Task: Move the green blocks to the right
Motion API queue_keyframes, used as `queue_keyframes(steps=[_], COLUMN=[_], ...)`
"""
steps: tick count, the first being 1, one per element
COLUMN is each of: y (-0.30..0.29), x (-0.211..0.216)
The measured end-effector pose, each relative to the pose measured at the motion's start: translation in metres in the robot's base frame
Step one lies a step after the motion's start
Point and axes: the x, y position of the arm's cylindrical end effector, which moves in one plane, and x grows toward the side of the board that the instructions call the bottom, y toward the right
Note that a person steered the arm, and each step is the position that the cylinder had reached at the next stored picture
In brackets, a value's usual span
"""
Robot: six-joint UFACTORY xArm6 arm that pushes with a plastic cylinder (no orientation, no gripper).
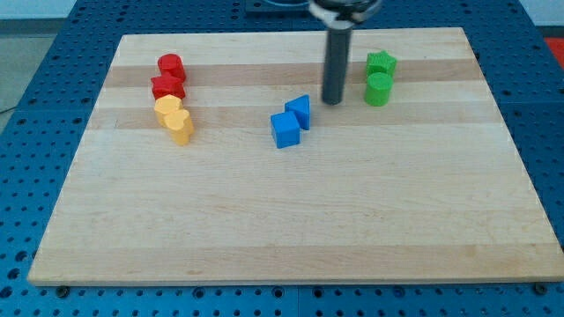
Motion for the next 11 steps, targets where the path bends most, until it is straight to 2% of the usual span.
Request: queue_keyframes(steps=[1,3,4,5,6,7,8,9,11], y=[0.01,0.102,0.087,0.011,-0.017,-0.013,0.043,0.084,0.112], x=[0.006,-0.026,-0.014,-0.005,-0.032,-0.076,-0.083,-0.072,-0.064])
